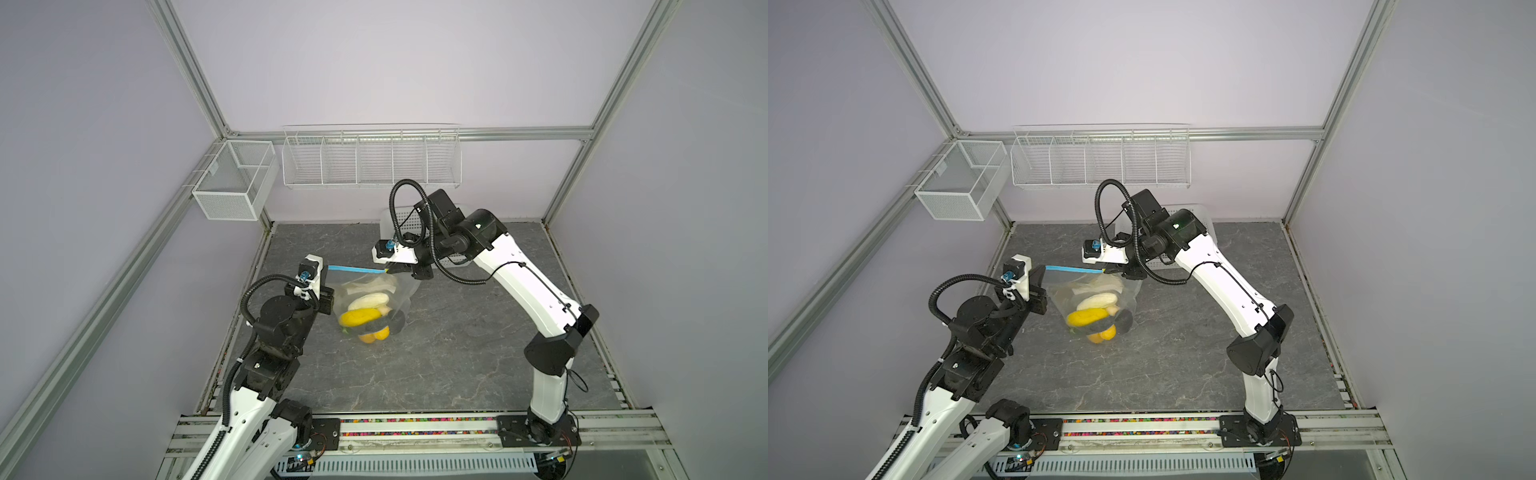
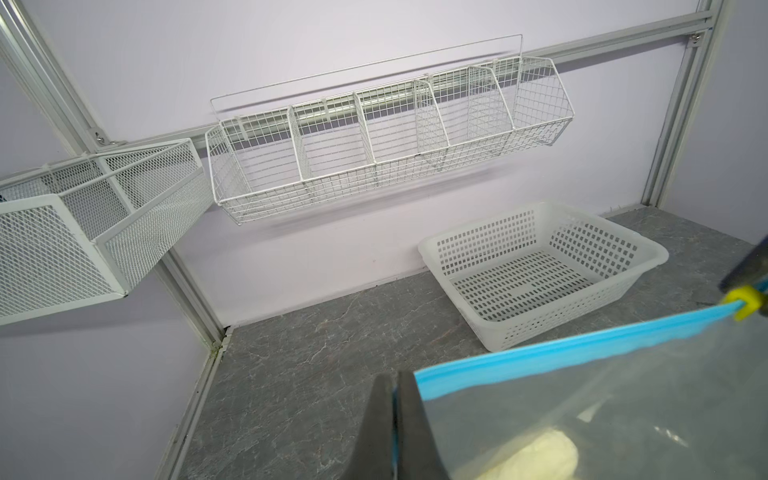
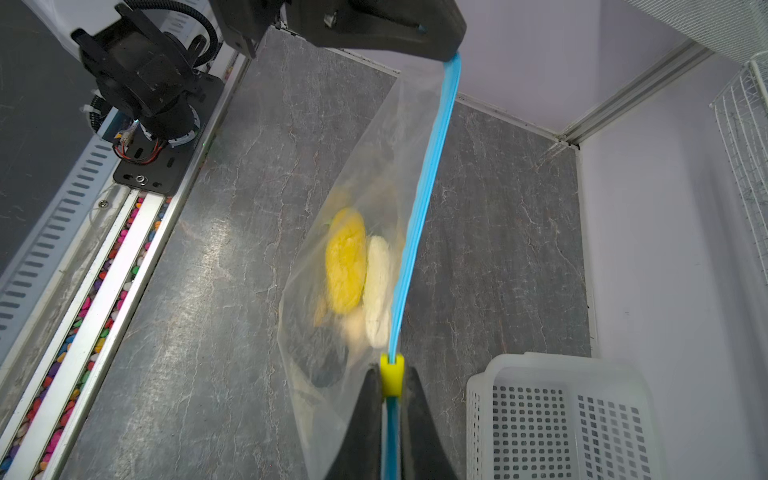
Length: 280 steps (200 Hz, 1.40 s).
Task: Place the food in the zip-top bag and seal the zipper
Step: 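Pull the yellow slider along the blue zipper toward the left gripper with the right gripper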
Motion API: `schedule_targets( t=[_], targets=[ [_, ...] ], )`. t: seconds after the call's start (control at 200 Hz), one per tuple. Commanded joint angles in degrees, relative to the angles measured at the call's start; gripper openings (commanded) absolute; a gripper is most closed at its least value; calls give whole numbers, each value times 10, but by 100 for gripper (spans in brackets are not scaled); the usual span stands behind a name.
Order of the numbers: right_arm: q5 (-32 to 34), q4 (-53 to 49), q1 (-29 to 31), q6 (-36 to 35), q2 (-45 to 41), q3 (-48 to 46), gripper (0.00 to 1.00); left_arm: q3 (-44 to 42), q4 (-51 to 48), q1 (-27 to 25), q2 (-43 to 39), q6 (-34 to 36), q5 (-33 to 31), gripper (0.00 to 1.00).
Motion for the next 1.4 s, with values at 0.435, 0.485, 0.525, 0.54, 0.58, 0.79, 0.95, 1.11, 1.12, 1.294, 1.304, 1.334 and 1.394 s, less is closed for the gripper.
schedule_targets(
  t=[0.435,0.485,0.525,0.54,0.58,0.79,0.95,1.11,1.12,1.294,1.304,1.334,1.394],
  targets=[
    [-7,-15,-24,14,-37,-29,6,4,-7,5,-8,3,-84,0],
    [-7,-14,-24,15,-39,-30,6,3,-8,5,-10,3,-87,0],
    [-6,-14,-26,15,-41,-31,6,2,-8,5,-9,3,-89,0],
    [-6,-14,-26,15,-41,-31,6,3,-8,5,-9,3,-90,0],
    [-6,-15,-27,15,-42,-32,6,3,-9,5,-9,2,-93,0],
    [-2,-11,-34,17,-50,-43,6,4,-10,5,-8,4,-104,0],
    [-1,-5,-38,17,-56,-52,6,4,-9,5,-10,5,-108,0],
    [4,-7,-42,15,-59,-51,6,5,-13,5,-14,4,-111,0],
    [4,-7,-42,15,-59,-52,6,5,-13,5,-14,4,-110,0],
    [11,-3,-48,15,-73,-70,6,1,-10,5,-17,1,-106,0],
    [11,-2,-48,15,-74,-71,6,1,-10,5,-17,1,-105,0],
    [13,1,-48,15,-77,-75,6,1,-9,5,-18,0,-105,0],
    [14,3,-49,15,-80,-77,6,2,-9,5,-17,0,-104,0]
  ],
)
